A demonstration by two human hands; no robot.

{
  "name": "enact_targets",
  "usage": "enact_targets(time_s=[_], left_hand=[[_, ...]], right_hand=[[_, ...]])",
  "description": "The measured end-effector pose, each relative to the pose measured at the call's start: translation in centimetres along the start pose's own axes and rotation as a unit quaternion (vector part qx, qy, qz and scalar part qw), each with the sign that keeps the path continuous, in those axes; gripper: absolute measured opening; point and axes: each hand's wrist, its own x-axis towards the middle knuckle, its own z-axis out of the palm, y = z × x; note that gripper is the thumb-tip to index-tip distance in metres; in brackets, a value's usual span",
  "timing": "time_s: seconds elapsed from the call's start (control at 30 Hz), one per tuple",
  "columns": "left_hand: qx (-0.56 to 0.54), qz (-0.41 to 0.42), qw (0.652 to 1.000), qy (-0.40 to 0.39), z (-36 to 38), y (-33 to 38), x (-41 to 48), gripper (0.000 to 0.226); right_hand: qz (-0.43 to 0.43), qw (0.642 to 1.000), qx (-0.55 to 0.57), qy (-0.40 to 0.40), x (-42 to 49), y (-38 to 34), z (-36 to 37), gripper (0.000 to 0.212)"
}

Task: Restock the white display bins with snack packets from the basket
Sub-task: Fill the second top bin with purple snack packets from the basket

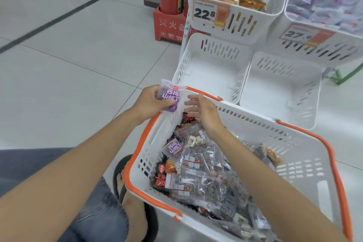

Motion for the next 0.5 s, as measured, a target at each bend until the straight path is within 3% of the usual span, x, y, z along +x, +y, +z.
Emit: enact_targets(time_s=[0.07, 0.1, 0.17, 0.2, 0.23, 0.27, 0.3, 0.4, 0.43, 0.5], left_hand=[[-0.069, -0.03, 0.997, 0.013, -0.9, -0.1, -0.1, 0.023], [-0.087, -0.039, 0.995, 0.013, -1.1, -0.3, -0.3, 0.023], [-0.087, -0.049, 0.995, 0.012, -1.0, -0.6, -0.6, 0.024], [-0.084, -0.051, 0.995, 0.012, -0.8, -0.7, -0.8, 0.025], [-0.081, -0.053, 0.995, 0.013, -0.8, -0.8, -0.8, 0.025], [-0.083, -0.053, 0.995, 0.014, -0.8, -0.8, -0.8, 0.024], [-0.085, -0.054, 0.995, 0.017, -0.8, -0.8, -0.9, 0.024], [-0.073, -0.044, 0.996, 0.028, -0.6, -0.2, -0.8, 0.022], [-0.078, -0.045, 0.995, 0.031, -0.4, 0.2, -0.8, 0.02], [-0.118, -0.049, 0.992, 0.016, 0.7, 1.3, -0.5, 0.018]], right_hand=[[0.001, 0.988, -0.153, 0.006, -0.2, 3.1, 1.0, 0.042], [0.002, 0.959, -0.276, -0.057, -0.4, 4.9, 1.5, 0.045], [0.036, 0.823, -0.522, -0.224, -1.0, 7.8, 2.6, 0.062], [0.032, 0.754, -0.602, -0.261, -1.5, 8.8, 2.9, 0.069], [0.024, 0.72, -0.637, -0.276, -1.8, 9.5, 3.0, 0.069], [0.012, 0.729, -0.628, -0.271, -2.3, 9.2, 3.0, 0.065], [0.006, 0.769, -0.585, -0.258, -2.1, 9.5, 2.7, 0.06], [0.019, 0.932, -0.332, -0.147, -2.5, 7.0, 1.2, 0.044], [0.008, 0.965, -0.248, -0.079, -2.3, 5.4, 0.2, 0.04], [-0.009, 0.997, -0.077, 0.011, -2.3, 1.6, -2.0, 0.035]])
